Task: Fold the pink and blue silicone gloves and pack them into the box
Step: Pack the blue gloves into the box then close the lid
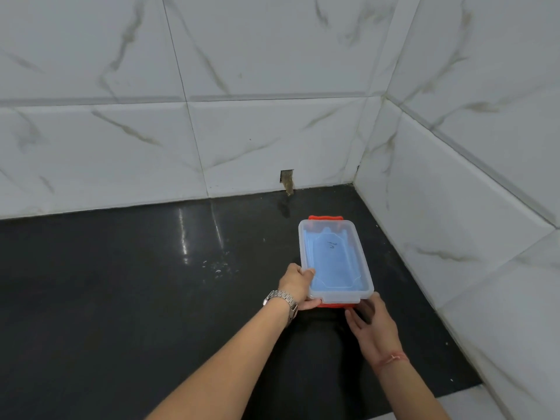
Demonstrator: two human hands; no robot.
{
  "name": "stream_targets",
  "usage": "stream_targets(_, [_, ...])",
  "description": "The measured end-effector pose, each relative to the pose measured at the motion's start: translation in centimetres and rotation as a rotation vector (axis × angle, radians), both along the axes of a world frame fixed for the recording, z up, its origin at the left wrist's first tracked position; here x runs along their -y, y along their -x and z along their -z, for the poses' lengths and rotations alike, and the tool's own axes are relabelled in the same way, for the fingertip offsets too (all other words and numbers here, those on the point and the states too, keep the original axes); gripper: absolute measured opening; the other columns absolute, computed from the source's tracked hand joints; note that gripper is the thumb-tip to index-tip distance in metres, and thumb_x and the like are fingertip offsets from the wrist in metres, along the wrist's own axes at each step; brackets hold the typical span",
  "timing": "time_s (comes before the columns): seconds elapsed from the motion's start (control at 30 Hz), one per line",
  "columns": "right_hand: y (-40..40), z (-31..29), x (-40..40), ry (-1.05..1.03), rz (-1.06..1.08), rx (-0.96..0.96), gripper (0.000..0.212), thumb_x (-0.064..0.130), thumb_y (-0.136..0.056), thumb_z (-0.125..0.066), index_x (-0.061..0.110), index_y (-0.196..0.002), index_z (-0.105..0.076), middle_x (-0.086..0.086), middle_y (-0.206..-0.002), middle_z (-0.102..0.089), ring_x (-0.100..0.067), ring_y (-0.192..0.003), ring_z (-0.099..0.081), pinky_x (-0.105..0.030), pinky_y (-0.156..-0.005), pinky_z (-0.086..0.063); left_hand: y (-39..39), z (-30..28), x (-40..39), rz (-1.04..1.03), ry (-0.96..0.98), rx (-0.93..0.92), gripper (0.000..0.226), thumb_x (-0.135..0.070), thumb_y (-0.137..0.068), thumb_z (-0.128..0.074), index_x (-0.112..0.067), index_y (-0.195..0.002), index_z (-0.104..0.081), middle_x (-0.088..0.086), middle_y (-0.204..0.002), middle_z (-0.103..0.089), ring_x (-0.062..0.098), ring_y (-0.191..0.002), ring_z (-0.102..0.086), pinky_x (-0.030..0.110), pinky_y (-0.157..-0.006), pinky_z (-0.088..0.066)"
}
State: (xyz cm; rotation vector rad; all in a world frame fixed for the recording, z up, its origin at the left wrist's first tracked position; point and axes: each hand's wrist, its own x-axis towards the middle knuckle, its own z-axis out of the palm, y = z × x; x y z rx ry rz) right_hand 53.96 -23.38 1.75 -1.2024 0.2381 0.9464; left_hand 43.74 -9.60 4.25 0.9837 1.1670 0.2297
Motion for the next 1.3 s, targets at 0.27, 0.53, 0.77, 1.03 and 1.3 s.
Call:
stream_targets(0.27, [-0.4, -0.2, 1.2, -0.043, 0.047, -0.037, 0.016, 0.020, -0.095, -0.058, 0.012, -0.105, -0.068, -0.006, -0.090, -0.076, -0.016, -0.085, -0.072, -0.029, -0.065, -0.055, -2.0, -0.2, 1.0, 0.068, -0.126, 0.058, 0.031, -0.022, -0.089, -0.067, -0.019, -0.110, -0.046, 0.005, -0.123, -0.054, 0.023, -0.097, -0.065, 0.037, -0.073, -0.059])
stream_targets(0.53, [-1.4, 0.2, 2.1, -0.169, 0.016, -0.024, 0.027, -0.002, -0.098, -0.042, 0.000, -0.111, -0.065, -0.018, -0.106, -0.073, -0.024, -0.093, -0.073, -0.026, -0.064, -0.059, -1.9, -0.2, 4.0, 0.765, -1.490, -0.265, 0.046, -0.050, -0.092, -0.049, -0.023, -0.128, -0.056, -0.003, -0.126, -0.054, 0.019, -0.113, -0.049, 0.035, -0.097, -0.041])
stream_targets(0.77, [-1.5, 0.5, 2.2, -0.120, 0.002, 0.000, 0.028, 0.004, -0.097, -0.049, 0.007, -0.122, -0.061, -0.015, -0.118, -0.068, -0.023, -0.104, -0.067, -0.024, -0.064, -0.060, -2.3, -0.7, 5.3, 0.948, -1.762, -0.435, 0.036, -0.038, -0.092, -0.056, -0.016, -0.120, -0.059, 0.002, -0.105, -0.058, 0.019, -0.089, -0.060, 0.031, -0.071, -0.054])
stream_targets(1.03, [-2.2, 0.0, 1.8, -0.104, 0.030, 0.037, 0.027, 0.006, -0.100, -0.044, 0.008, -0.121, -0.061, -0.014, -0.118, -0.067, -0.022, -0.106, -0.066, -0.030, -0.077, -0.058, -3.7, -0.3, 6.6, 1.043, -1.855, -0.465, 0.036, -0.028, -0.086, -0.062, -0.015, -0.120, -0.060, -0.003, -0.098, -0.060, 0.011, -0.078, -0.060, 0.022, -0.056, -0.051])
stream_targets(1.3, [-2.4, -0.7, 1.6, -0.131, 0.083, 0.020, 0.018, 0.004, -0.097, -0.050, 0.010, -0.109, -0.062, -0.013, -0.104, -0.071, -0.021, -0.100, -0.067, -0.033, -0.084, -0.055, -4.8, -1.6, 6.7, 1.067, -1.766, -0.555, 0.028, -0.027, -0.088, -0.059, -0.018, -0.115, -0.060, -0.002, -0.102, -0.059, 0.012, -0.085, -0.061, 0.023, -0.054, -0.052])
